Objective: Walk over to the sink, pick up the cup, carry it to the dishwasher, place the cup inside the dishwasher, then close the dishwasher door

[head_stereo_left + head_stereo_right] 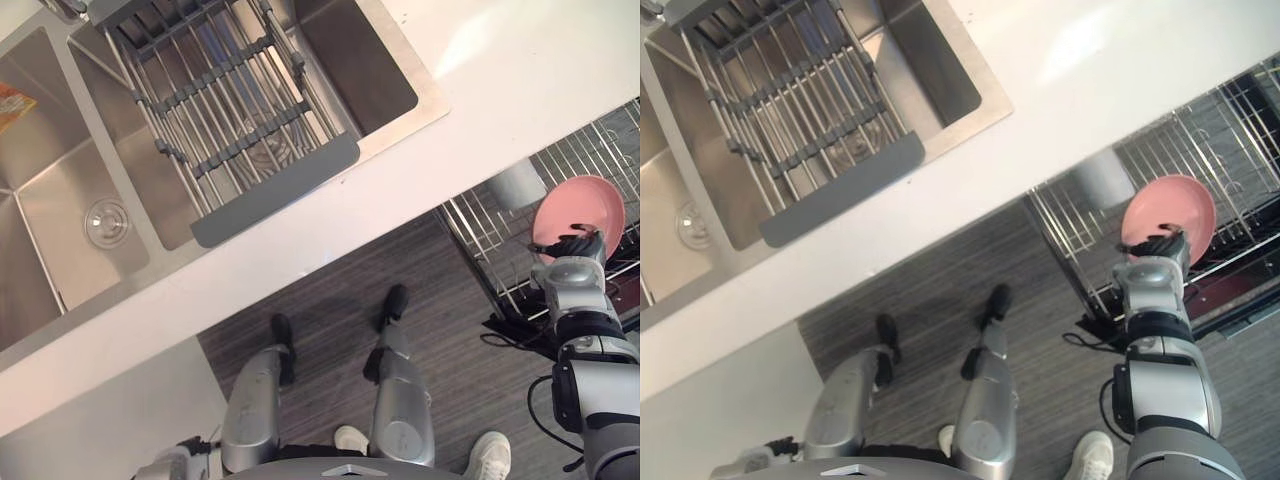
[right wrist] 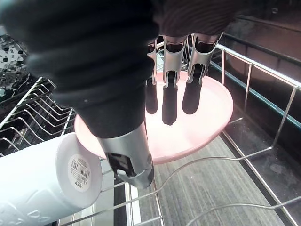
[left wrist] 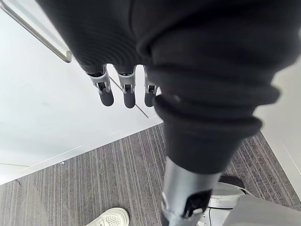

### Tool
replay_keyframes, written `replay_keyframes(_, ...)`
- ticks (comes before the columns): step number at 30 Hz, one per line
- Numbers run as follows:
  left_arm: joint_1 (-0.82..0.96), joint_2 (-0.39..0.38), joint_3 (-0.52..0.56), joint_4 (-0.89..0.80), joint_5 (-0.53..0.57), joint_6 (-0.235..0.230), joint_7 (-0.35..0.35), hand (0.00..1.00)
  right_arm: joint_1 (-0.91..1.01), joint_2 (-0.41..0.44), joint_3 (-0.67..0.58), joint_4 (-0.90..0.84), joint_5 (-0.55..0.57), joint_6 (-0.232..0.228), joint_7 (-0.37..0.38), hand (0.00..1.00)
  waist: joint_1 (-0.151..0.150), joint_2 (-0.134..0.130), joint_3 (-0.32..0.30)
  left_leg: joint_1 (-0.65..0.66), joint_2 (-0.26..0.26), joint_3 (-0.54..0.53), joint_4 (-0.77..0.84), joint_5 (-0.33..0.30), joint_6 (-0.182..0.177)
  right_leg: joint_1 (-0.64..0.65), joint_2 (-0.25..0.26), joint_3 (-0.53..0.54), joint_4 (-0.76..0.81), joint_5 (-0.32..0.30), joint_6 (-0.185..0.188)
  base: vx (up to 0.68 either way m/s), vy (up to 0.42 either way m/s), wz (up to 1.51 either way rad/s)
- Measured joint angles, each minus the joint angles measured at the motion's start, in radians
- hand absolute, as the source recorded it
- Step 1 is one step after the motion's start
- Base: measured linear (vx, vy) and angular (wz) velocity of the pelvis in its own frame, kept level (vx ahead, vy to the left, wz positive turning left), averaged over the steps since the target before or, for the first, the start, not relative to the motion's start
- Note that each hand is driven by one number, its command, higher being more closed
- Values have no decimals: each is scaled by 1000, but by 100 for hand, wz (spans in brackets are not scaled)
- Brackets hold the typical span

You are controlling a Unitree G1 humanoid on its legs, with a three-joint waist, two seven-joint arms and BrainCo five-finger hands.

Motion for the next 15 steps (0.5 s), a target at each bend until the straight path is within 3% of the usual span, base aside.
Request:
replay_keyframes(6, -1, 0, 1, -2, -17, 0, -1, 0, -35, -13, 0, -9, -69, 25, -61, 0, -2, -1, 0, -3, 0, -1, 1, 0, 0, 0, 1, 1, -9, 2, -6, -15, 33, 0)
replay_keyframes(15, -13, 0, 2, -3, -18, 0, -2, 0, -34, -51, 0, -45, -102, 44, -61, 0, -3, -5, 3, -4, 0, -6, 1, -1, -1, 1, 2, 0, -9, 4, -2, -3, 44, 0)
